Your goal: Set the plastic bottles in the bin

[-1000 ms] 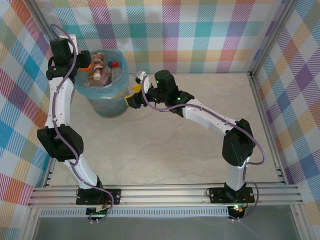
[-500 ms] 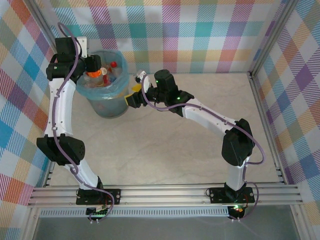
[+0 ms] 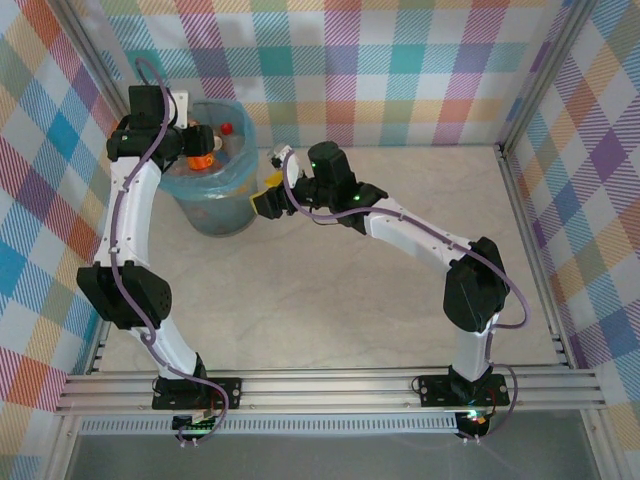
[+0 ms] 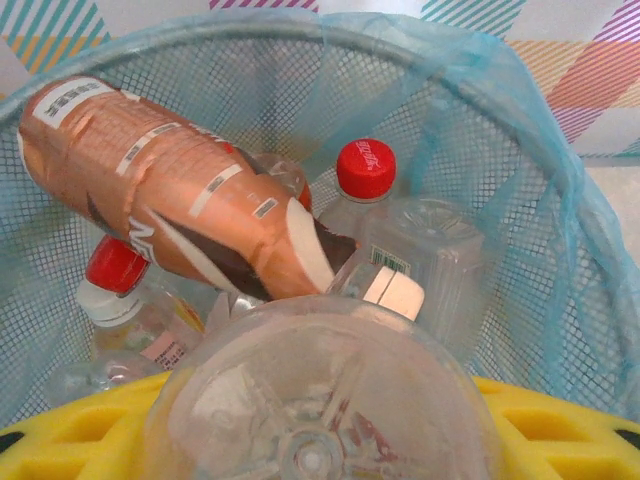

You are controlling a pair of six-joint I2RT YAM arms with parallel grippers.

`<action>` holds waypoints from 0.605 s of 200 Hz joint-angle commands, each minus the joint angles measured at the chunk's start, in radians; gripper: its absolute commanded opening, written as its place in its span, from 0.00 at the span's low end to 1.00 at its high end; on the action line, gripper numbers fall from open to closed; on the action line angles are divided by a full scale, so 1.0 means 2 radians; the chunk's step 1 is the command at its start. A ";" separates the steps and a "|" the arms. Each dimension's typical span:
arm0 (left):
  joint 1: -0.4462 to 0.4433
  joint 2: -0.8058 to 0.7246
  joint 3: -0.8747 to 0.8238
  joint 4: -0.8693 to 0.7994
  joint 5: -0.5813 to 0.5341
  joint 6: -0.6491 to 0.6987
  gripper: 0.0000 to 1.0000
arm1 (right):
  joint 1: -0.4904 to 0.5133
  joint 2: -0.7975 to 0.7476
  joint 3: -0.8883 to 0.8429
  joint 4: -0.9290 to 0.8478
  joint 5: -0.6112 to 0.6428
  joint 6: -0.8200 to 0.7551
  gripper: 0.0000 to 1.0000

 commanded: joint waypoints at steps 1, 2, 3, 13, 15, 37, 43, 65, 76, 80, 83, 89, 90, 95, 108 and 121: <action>0.000 0.019 -0.032 -0.013 -0.021 0.009 0.51 | 0.001 -0.017 -0.005 -0.005 0.001 -0.008 0.71; 0.000 0.020 -0.033 -0.013 -0.022 0.009 0.51 | 0.001 -0.017 -0.005 -0.005 0.001 -0.008 0.71; 0.000 0.020 -0.032 -0.013 -0.023 0.010 0.51 | 0.001 -0.017 -0.005 -0.006 0.001 -0.008 0.71; 0.000 0.026 -0.028 -0.011 -0.037 0.010 0.54 | 0.001 -0.017 -0.005 -0.006 0.002 -0.009 0.71; 0.000 0.028 -0.027 -0.011 -0.041 0.009 0.55 | 0.001 -0.017 -0.005 -0.005 0.002 -0.009 0.71; 0.001 0.048 0.016 -0.033 -0.069 -0.006 0.73 | 0.001 -0.018 -0.004 -0.002 0.000 -0.007 0.71; 0.001 0.050 0.027 -0.036 -0.074 -0.014 0.76 | 0.001 -0.018 -0.005 -0.002 -0.001 -0.006 0.71; 0.008 0.042 0.044 -0.016 -0.096 -0.062 0.86 | 0.001 -0.019 -0.005 -0.003 -0.001 -0.005 0.71; 0.014 0.040 0.054 -0.006 -0.118 -0.084 0.87 | 0.001 -0.019 -0.005 -0.003 -0.002 -0.004 0.71; 0.015 0.041 0.058 -0.003 -0.130 -0.091 0.89 | 0.001 -0.019 -0.005 -0.003 -0.002 -0.002 0.71; 0.017 0.042 0.063 -0.002 -0.135 -0.097 0.90 | 0.001 -0.019 -0.005 -0.003 -0.002 -0.001 0.71; 0.022 0.045 0.073 -0.003 -0.139 -0.105 0.91 | 0.001 -0.020 -0.005 -0.004 -0.003 0.001 0.71; 0.022 0.046 0.076 -0.004 -0.139 -0.107 0.91 | 0.001 -0.020 -0.005 -0.004 -0.003 0.001 0.71; 0.027 0.050 0.088 -0.009 -0.138 -0.115 0.91 | 0.001 -0.020 -0.005 -0.004 -0.005 0.003 0.71; 0.034 0.056 0.113 -0.016 -0.134 -0.130 0.91 | 0.001 -0.022 -0.006 -0.003 -0.007 0.006 0.71; 0.037 0.058 0.126 -0.016 -0.128 -0.139 0.92 | 0.001 -0.023 -0.008 -0.004 -0.006 0.007 0.71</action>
